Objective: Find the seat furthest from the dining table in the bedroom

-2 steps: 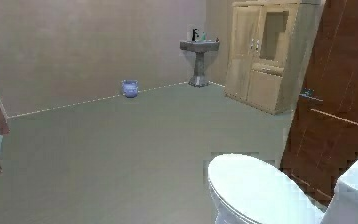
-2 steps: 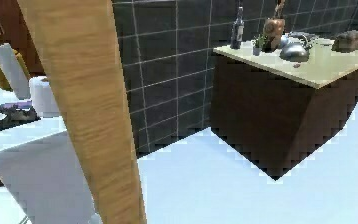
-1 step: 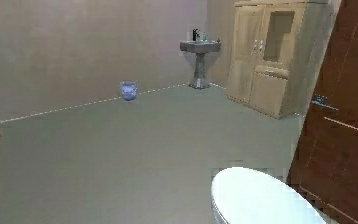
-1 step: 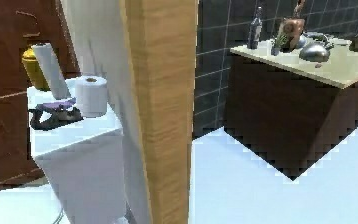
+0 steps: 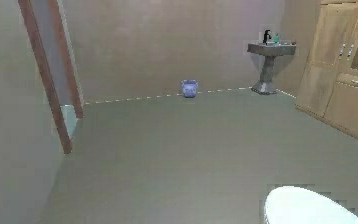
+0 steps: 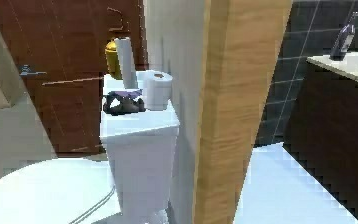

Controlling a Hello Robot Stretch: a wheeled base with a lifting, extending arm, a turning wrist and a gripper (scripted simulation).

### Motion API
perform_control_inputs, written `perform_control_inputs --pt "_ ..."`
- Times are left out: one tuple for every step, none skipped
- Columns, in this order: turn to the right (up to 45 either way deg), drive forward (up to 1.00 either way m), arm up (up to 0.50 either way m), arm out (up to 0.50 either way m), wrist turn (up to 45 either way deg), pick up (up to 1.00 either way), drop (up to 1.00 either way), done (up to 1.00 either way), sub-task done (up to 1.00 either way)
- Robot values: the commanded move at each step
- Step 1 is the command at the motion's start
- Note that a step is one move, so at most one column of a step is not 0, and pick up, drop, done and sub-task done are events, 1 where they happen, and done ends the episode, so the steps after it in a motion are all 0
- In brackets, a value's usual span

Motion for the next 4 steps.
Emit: perform_control_inputs --pt "0.0 0.95 0.00 0.00 0.0 0.00 0.00 0.00 0.00" --pt "24.0 0.00 0.00 0.00 0.0 0.00 0.00 0.00 0.00" --pt "3.0 0.00 0.00 0.00 0.0 0.00 0.00 0.00 0.00" --pt "-45.0 0.00 0.00 0.00 0.0 0.00 0.00 0.00 0.00"
